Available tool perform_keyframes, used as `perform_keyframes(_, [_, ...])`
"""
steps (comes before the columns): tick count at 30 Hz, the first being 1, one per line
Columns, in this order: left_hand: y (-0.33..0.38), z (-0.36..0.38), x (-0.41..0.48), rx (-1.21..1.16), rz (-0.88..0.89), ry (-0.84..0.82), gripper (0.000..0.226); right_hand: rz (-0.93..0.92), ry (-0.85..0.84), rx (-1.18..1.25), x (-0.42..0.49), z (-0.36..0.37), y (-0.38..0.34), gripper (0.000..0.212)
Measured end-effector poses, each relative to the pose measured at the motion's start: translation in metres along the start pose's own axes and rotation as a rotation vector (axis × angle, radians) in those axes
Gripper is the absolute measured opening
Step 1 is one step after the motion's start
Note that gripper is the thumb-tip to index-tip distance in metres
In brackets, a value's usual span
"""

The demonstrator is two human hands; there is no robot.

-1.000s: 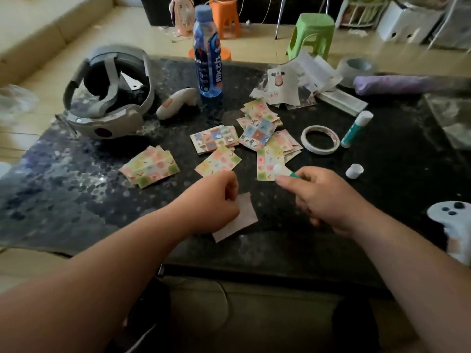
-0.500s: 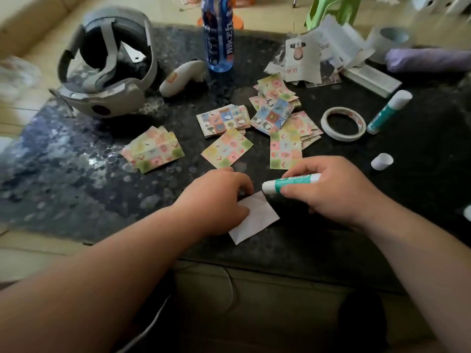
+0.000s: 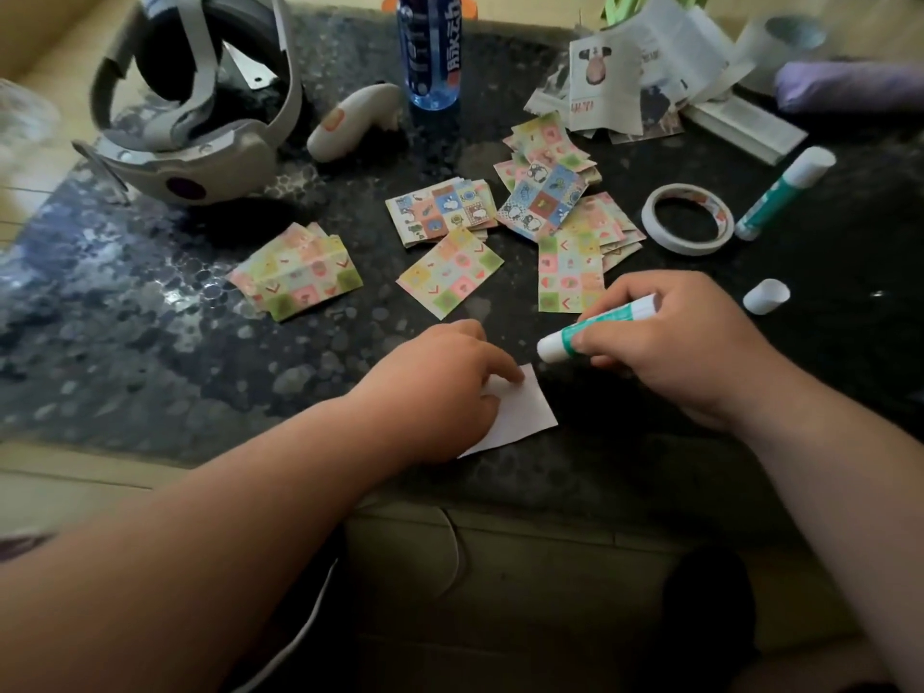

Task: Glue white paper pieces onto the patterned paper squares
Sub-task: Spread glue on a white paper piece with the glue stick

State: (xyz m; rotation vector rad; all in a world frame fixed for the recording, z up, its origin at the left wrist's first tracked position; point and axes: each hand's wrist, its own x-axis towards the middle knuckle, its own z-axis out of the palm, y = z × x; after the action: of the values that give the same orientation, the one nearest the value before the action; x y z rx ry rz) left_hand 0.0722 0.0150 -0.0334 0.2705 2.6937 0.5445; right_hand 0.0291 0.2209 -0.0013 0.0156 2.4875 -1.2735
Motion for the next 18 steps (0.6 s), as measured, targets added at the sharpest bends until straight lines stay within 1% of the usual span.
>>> perform_keyframes(3, [0.000, -0.001, 0.000, 0.008, -0.004, -0.043, 0.047, -0.003, -0.074, -0.018, -0.001, -0.003, 0.001, 0.008])
perform_keyframes(5, [0.000, -0.002, 0.001, 0.008, -0.007, -0.054, 0.049, 0.007, -0.135, -0.078, -0.003, -0.002, 0.002, 0.008])
perform_keyframes(7, [0.001, -0.003, 0.003, 0.000, -0.008, -0.049, 0.050, -0.008, -0.162, -0.156, -0.005, 0.001, 0.002, 0.009])
perform_keyframes(13, [0.001, -0.006, 0.003, -0.025, -0.004, -0.050, 0.053, -0.018, -0.154, -0.282, -0.008, 0.010, 0.002, 0.015])
perform_keyframes(18, [0.000, -0.007, 0.004, -0.050, -0.017, -0.062, 0.056, -0.053, -0.088, -0.329, -0.010, 0.017, 0.001, 0.017])
